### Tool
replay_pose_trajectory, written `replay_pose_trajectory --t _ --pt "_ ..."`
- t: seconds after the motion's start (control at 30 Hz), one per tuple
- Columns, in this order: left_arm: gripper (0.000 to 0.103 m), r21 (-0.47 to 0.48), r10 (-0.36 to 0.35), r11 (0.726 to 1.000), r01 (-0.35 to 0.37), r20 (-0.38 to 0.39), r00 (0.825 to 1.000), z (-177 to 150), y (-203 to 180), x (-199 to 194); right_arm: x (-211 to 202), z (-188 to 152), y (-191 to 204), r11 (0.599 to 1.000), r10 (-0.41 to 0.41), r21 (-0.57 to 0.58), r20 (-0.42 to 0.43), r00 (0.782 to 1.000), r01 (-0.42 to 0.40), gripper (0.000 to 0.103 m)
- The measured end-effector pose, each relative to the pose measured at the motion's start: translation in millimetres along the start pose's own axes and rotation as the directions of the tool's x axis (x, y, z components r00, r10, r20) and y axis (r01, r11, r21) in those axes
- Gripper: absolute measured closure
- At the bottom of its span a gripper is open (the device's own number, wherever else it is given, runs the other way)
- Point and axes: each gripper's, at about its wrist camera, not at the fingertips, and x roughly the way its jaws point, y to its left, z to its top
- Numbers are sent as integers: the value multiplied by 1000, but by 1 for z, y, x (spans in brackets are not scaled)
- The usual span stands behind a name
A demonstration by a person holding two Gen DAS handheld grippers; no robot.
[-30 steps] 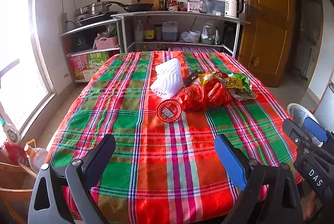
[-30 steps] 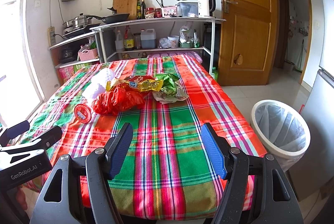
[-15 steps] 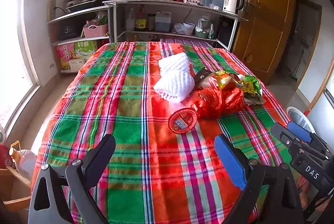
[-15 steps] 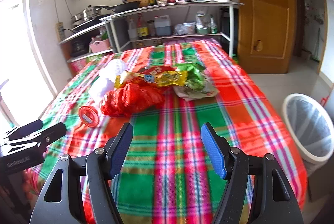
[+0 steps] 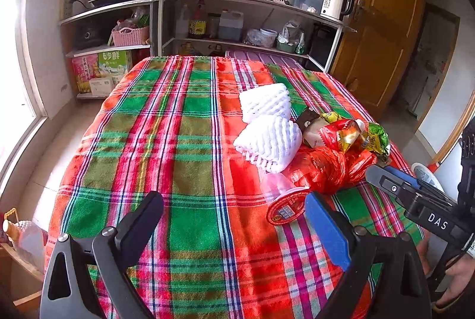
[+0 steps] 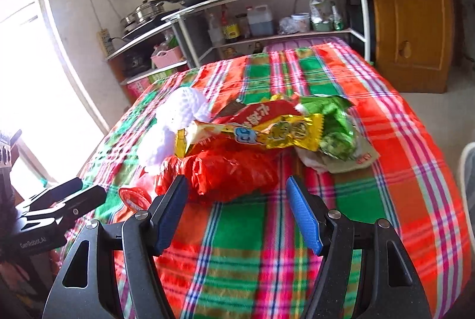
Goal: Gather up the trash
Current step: 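Reach the right tool to the red plastic bag and grasp it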
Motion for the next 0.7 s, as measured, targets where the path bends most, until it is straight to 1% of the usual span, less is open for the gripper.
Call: replay_pose_trajectory --t 0.07,0.13,0.23,0.37,0.5,0.53,0.57,0.6,0.7 --pt "6 4 -15 1000 15 -12 1000 0 -1 4 7 4 1 1000 24 -16 -18 1000 -24 35" --pt "6 13 -21 1000 21 -24 999 0 -3 7 12 8 1 999 27 -21 -25 999 -27 35" --pt "6 25 -18 1000 19 -35 999 -1 -5 11 19 13 -1 998 53 -16 -49 997 -54 35" --pt "6 30 -19 999 20 -43 999 -2 -8 16 34 18 -2 998 42 -33 -78 996 -45 35" --pt "6 43 -24 999 26 -55 998 -3 -13 18 32 19 -8 999 53 5 -76 996 -52 35" --pt "6 47 -26 998 28 -58 998 -3 -14 19 30 19 -10 999 43 11 -63 997 -43 40" --pt "6 48 -25 998 28 -59 998 -3 -14 19 29 19 -12 999 35 12 -55 998 -34 60" --pt "6 47 -24 999 27 -60 998 -3 -15 20 29 19 -13 999 43 18 -56 998 -42 67" --pt "6 41 -31 999 33 -60 998 -3 -16 21 29 18 -17 997 72 41 -59 996 -70 70"
